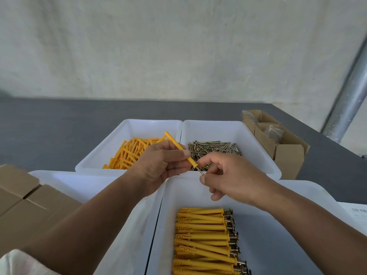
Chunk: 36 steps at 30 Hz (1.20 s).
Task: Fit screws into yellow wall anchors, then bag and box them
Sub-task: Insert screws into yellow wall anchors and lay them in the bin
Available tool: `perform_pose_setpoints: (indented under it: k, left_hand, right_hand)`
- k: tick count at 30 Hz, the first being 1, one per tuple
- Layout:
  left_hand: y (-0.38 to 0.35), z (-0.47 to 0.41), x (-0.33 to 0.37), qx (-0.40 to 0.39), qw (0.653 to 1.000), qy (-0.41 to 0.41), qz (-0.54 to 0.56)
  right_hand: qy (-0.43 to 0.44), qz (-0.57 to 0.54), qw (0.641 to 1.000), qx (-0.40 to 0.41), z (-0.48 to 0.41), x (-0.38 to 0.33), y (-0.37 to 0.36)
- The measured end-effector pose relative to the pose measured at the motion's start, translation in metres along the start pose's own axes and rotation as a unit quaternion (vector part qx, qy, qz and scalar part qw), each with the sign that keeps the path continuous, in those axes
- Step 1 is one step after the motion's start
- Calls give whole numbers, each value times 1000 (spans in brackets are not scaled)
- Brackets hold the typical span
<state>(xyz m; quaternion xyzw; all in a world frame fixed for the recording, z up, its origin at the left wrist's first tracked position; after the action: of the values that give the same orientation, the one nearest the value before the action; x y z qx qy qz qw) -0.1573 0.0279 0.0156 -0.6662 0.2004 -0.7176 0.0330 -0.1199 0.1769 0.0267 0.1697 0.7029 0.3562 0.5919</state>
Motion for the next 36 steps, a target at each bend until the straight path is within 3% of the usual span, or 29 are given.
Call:
perform_pose_setpoints:
  k: [16,21,26,31,36]
  left_hand:
    - [-14,7,4,-55,997,-12,-46]
    - [-5,9,12,-15,999,-31,-33]
    - [24,6,28,82,993,-84,-35]
    - [65,6,40,214,949,-135,-187]
    - [87,11,45,299,854,-152,-397]
  right_hand:
    - [-7,0,1000,26,6,-7,9]
    - [-1,120,992,25,9,-9,14]
    - [51,287,956,8,13,-18,10]
    - [68,385,919,-53,18,-16,-8]
    - [44,446,889,-92,20,-7,-17]
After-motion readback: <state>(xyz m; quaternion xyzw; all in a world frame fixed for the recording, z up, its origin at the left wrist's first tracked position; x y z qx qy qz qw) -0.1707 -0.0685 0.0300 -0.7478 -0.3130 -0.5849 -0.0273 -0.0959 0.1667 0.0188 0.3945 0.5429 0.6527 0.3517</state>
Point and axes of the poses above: each hand's wrist, its own z-axis away from the middle knuckle, its own y-axis out of the back of the hand, x = y × z, the point moved 8 cm from there along -z, towards the middle knuckle, and after that the axes turned 6 degrees about z, right-handed, at the moved point
